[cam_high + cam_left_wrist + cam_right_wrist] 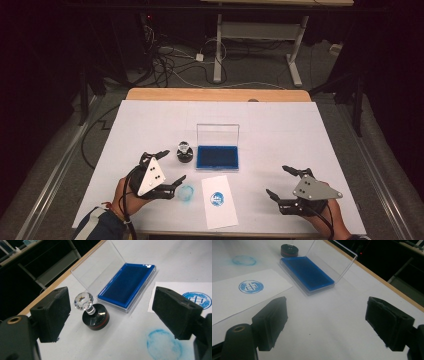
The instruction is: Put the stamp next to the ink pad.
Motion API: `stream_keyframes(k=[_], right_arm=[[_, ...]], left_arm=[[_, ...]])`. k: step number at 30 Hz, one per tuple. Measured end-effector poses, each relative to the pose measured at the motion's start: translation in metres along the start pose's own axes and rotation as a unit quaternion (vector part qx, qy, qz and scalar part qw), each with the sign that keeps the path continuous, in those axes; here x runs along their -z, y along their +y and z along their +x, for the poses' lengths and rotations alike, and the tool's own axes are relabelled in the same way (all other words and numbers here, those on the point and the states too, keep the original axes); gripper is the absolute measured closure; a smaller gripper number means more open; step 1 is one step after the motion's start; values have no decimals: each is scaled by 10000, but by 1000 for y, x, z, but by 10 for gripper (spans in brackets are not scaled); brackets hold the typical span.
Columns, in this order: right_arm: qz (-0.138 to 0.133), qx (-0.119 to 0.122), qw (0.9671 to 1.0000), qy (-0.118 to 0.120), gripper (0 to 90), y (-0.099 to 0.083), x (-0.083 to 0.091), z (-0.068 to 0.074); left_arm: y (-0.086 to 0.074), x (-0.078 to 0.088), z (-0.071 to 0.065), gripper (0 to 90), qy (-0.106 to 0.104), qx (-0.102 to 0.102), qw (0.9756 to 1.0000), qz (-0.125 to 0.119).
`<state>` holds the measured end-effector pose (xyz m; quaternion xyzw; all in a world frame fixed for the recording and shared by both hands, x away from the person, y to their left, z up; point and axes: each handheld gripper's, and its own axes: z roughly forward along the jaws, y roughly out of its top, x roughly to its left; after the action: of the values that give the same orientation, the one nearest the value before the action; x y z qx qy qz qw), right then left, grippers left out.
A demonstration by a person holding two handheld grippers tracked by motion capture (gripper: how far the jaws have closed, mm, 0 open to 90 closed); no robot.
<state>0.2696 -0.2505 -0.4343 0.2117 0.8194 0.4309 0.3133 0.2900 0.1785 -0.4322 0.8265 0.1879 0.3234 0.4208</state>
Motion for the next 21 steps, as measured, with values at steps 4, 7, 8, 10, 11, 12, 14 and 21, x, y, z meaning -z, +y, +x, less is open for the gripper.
stream_keyframes(k=[4, 7, 8, 10, 11, 12, 14, 21], right_arm=[[3, -11, 10000, -11, 177, -1, 1, 0], [3, -19, 10000, -27, 176, -1, 1, 0], [2, -24, 10000, -30, 177, -1, 1, 0], [1, -32, 10000, -31, 176, -1, 1, 0], [1, -35, 10000, -33, 177, -1, 1, 0], [4, -40, 10000, -26, 177, -2, 1, -1], [12, -50, 10000, -23, 176, -2, 0, -1], [54, -104, 9999, -15, 176, -5, -2, -2]], left_arm=[[-8, 2, -2, 142, -8, 30, 10000, 71], [-15, 3, -3, 142, 1, 48, 9999, 157], [-18, 3, -3, 142, 3, 40, 9998, 177], [-23, 3, -3, 142, 31, 7, 9997, 253], [-26, 3, -2, 142, 14, 49, 9995, 296], [-30, 4, -2, 141, 19, 89, 9995, 317], [-37, 5, 0, 142, 1, 156, 9993, 340], [-60, 14, 1, 142, -106, 379, 9985, 377]])
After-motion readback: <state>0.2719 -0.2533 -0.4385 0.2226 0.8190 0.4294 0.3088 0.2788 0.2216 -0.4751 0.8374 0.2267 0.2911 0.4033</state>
